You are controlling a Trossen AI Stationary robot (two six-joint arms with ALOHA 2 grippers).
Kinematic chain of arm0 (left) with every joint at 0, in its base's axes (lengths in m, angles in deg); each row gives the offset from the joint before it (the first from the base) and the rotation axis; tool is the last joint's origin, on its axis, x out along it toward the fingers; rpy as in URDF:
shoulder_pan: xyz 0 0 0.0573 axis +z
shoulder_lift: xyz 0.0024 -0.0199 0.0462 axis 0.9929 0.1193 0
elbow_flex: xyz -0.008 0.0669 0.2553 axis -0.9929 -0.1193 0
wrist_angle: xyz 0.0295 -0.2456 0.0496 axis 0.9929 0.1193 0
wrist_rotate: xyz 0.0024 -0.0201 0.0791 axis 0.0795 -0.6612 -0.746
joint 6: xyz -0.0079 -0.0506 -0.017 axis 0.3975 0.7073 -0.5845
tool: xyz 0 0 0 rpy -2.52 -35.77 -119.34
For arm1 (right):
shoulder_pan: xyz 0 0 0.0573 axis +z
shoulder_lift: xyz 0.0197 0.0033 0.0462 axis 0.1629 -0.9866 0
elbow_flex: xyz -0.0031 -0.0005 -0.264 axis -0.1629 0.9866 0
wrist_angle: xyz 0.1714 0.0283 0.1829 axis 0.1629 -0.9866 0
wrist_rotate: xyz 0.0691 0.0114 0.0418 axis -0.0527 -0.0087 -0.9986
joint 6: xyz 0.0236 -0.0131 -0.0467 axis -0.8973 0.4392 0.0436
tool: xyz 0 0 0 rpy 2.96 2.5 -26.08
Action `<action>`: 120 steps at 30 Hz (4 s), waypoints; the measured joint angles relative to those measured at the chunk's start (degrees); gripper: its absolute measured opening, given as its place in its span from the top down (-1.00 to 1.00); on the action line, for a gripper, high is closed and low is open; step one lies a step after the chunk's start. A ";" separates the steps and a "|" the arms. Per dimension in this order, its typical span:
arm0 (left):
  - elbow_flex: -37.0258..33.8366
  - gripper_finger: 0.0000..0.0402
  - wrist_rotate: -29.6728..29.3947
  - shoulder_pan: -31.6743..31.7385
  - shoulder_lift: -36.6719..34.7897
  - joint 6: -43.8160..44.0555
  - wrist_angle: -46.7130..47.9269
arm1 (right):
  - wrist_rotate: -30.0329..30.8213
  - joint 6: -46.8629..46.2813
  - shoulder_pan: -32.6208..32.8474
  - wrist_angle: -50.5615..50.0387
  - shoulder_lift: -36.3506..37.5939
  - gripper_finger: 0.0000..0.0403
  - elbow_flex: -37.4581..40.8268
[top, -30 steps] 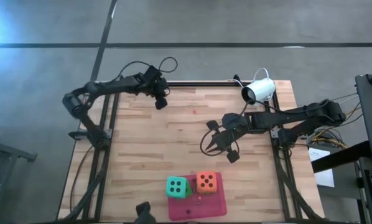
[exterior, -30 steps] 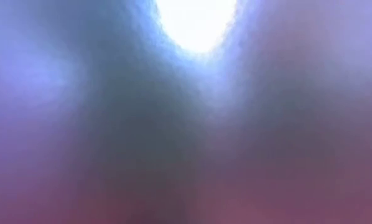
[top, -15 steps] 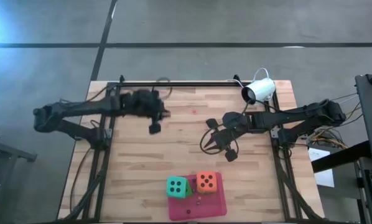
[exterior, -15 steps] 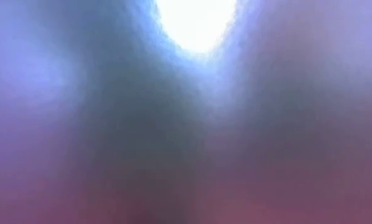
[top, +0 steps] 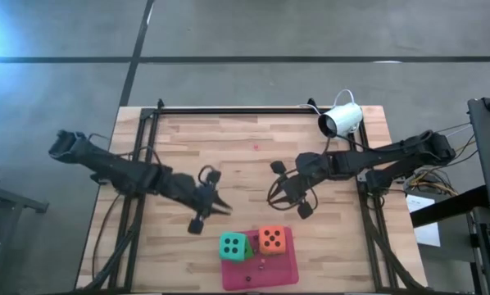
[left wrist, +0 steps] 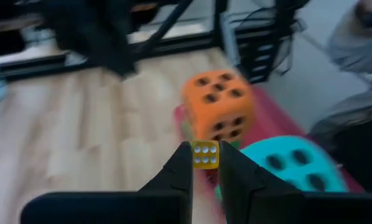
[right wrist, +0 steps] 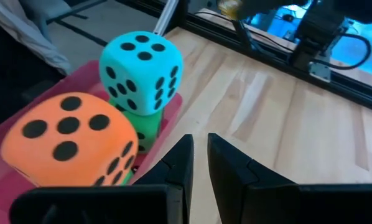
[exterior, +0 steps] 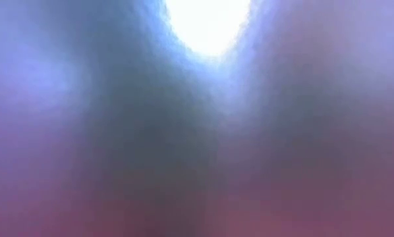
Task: Pick & Place Dice
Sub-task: Put the yellow dice into the pink bin, then put the pink dice into the pink bin
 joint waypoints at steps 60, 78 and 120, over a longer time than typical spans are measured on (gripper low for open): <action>19.02 0.40 6.80 -9.17 25.73 4.25 6.28 | 0.84 -5.54 3.76 -1.79 0.22 0.79 0.00; 20.87 0.12 6.75 -7.20 21.12 3.78 16.07 | 0.88 -4.59 3.69 -1.75 0.70 0.79 0.00; -21.97 0.03 -6.86 8.40 -28.87 -4.87 14.34 | 6.37 -7.10 -21.12 -2.69 2.25 0.79 6.45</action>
